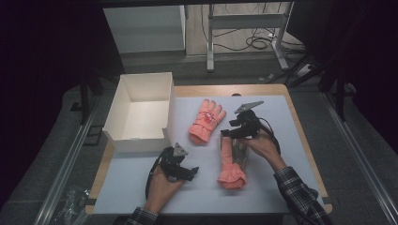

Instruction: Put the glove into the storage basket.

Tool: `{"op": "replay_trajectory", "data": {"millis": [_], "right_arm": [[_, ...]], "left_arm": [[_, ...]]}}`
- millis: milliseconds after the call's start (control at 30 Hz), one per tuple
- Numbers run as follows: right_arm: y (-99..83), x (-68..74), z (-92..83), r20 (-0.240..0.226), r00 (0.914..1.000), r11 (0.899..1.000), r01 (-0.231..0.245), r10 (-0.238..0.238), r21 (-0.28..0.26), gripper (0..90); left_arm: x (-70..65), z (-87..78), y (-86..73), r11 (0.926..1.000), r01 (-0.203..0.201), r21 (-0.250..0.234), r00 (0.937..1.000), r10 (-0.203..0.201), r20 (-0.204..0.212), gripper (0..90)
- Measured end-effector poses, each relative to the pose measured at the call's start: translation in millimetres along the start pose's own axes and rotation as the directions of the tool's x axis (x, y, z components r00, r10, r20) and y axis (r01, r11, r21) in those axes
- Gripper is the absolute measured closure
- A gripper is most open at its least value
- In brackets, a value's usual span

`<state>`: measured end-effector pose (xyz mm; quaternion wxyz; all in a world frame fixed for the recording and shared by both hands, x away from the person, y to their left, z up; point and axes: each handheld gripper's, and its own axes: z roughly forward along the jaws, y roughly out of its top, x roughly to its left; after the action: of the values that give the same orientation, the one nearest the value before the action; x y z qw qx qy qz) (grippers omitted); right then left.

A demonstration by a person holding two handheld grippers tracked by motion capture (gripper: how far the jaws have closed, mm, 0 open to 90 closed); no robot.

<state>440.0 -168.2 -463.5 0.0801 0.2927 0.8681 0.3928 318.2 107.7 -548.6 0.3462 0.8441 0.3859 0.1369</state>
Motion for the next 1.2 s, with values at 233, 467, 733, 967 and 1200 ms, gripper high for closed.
{"op": "replay_trajectory", "data": {"millis": [233,467,733,967,1200], "right_arm": [[13.2,-0.9,8.4,0.013,0.9996,1.000,-0.024,0.024,-0.016,35.9],[28.2,-2.4,21.8,0.047,0.9986,1.000,-0.024,0.024,-0.009,35.8],[43.9,-7.2,39.7,0.081,0.9967,1.000,-0.001,0.001,0.001,35.9],[50.3,-13.6,62.2,0.093,0.9955,0.999,0.013,-0.017,0.044,41.4],[55.0,-18.1,84.0,0.121,0.9924,0.996,0.010,-0.021,0.087,47.5]], "left_arm": [[0.1,0.1,0.0,1.0000,-0.001,0.000,1.0000,0.001,0.000,2.0],[0.2,0.1,0.0,1.0000,-0.001,0.000,1.0000,0.001,0.000,2.0],[0.8,0.0,0.1,0.9999,-0.011,0.002,0.9999,0.011,-0.002,2.0],[0.6,0.1,0.0,1.0000,-0.008,0.000,1.0000,0.008,-0.001,2.0],[0.5,0.1,0.0,1.0000,-0.007,0.000,1.0000,0.007,-0.001,1.9]]}}
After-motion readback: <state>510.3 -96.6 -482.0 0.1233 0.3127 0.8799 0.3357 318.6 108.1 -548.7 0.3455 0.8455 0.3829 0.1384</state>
